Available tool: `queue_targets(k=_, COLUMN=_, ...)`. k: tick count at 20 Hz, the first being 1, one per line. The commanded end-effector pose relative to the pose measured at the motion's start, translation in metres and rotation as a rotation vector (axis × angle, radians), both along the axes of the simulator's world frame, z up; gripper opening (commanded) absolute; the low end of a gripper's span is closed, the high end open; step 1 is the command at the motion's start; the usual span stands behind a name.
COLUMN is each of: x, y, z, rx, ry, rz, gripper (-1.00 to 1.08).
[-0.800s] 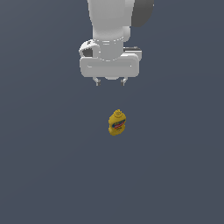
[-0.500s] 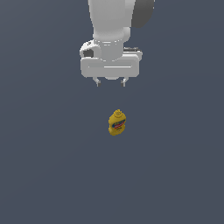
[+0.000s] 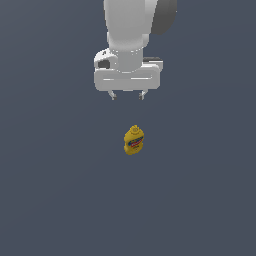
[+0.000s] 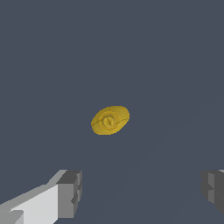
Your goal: Pick up the object and move it to a goal position.
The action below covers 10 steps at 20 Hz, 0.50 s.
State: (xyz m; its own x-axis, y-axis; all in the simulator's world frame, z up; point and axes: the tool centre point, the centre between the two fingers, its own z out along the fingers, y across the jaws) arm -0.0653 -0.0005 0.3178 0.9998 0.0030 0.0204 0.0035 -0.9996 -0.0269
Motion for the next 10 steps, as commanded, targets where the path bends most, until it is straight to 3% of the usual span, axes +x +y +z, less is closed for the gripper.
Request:
queue_targets(k=1, x=-0.0001, y=-0.0002, z=0.0003, rx=0.0, ry=0.0, rz=0.002, gripper=1.0)
queue_targets(k=10, x=0.0015, y=0.0009, z=-0.0033, rx=0.0, ry=0.002, rz=-0.043, gripper=1.0)
